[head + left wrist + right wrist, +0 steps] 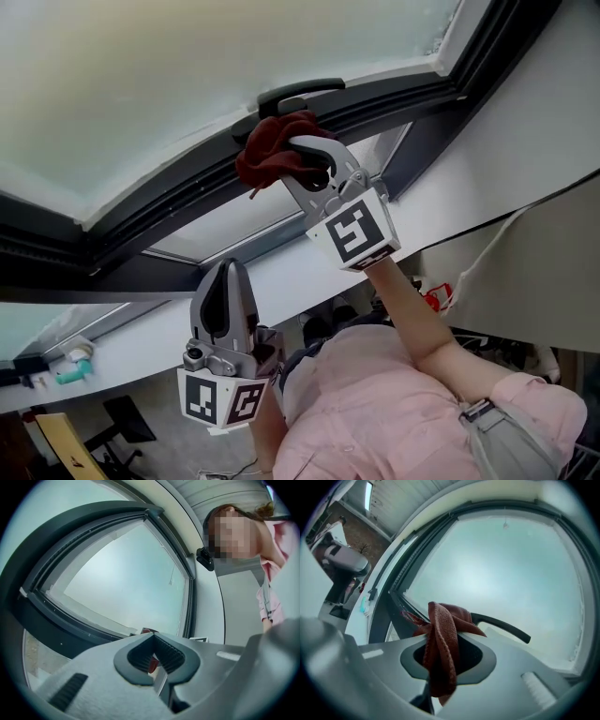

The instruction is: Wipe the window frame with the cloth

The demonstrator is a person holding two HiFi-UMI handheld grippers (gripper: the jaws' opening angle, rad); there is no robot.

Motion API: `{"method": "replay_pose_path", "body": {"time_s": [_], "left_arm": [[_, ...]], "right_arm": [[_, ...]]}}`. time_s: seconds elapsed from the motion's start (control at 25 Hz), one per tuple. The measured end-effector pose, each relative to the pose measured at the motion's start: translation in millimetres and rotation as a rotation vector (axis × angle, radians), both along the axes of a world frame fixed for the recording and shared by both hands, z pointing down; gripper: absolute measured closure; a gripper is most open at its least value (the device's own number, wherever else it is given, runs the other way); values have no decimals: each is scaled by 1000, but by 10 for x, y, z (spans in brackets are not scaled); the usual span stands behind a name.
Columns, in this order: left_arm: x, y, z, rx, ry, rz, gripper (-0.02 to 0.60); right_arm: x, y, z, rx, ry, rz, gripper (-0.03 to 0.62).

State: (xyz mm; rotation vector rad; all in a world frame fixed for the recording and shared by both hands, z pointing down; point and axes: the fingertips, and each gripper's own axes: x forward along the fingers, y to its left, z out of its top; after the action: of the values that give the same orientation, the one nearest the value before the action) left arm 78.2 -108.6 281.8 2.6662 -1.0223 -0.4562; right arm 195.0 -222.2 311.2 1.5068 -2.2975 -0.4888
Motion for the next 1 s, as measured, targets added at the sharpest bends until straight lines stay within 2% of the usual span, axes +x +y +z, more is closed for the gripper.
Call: {"method": "replay_pose_path", "body": {"time_s": [0.2,0.52,0.64,0.8,1.0], "left_arm": [[-55,-33,-13,5,5,-13,584],[85,-6,-50,12,16,10,584],[150,0,-60,13,18,15,584],[228,4,-65,11,19,20,584],[272,20,-101,15,23,19,584]], "right_arm": [[-16,-19,11,9,4,-14,516],[84,-16,-3,1,-13,-22,516],[197,-20,-11,1,-7,-14,516],[330,-26,0,-2,-59,-1,516],[516,-18,5,-27,-38,-4,516]]}}
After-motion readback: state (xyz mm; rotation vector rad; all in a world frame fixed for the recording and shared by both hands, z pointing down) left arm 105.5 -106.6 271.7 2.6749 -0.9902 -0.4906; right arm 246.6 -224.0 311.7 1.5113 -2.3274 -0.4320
